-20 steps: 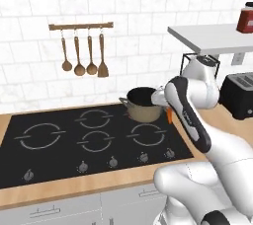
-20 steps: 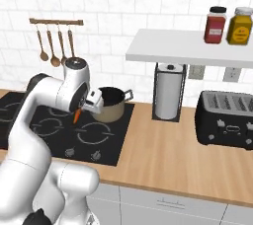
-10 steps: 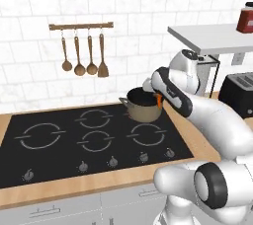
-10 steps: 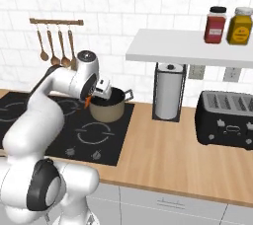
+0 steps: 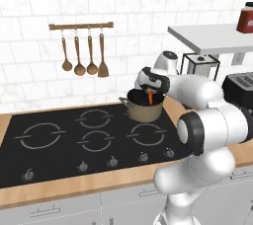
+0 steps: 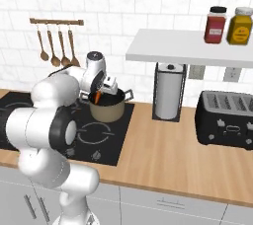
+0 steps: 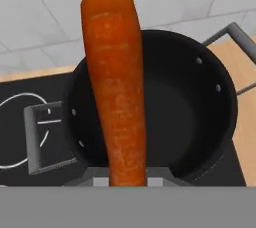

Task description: Put the carrot and corn in the pot. Retrieve the spatula and lightly stir the vegetables in the pot.

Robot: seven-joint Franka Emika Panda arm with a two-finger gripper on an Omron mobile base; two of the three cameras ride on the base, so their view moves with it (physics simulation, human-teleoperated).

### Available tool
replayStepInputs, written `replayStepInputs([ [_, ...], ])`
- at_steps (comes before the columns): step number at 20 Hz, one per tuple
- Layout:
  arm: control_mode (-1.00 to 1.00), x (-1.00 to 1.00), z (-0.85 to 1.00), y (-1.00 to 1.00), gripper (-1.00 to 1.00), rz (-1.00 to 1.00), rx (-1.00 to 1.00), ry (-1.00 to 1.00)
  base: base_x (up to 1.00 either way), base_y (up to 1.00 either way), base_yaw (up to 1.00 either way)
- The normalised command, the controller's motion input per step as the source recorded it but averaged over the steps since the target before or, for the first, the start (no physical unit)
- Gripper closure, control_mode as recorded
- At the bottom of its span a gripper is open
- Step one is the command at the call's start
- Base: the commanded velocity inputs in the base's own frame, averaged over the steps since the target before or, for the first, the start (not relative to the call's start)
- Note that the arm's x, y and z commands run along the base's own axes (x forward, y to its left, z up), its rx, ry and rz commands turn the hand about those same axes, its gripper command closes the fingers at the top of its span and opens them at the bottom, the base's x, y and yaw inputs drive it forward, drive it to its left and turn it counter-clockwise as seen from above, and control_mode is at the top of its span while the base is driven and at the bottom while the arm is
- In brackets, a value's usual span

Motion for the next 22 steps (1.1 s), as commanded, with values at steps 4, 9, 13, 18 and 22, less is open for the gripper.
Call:
replayStepInputs([
  [4,-1.0,0.77,-0.52,-0.03,1.0,-0.03,0.0,0.08,0.0,0.0,0.0],
  [9,-1.0,0.57,-0.51,-0.08,1.0,-0.04,0.0,0.09,0.0,0.0,0.0],
  [13,-1.0,0.54,-0.45,0.0,1.0,-0.04,0.0,0.1,0.0,0.0,0.0],
  [18,-1.0,0.3,-0.34,0.0,-1.0,-0.04,0.0,0.07,0.0,0.0,0.0],
  [22,-1.0,-0.02,0.08,-0.08,-1.0,-0.01,0.0,0.0,0.0,0.0,0.0],
])
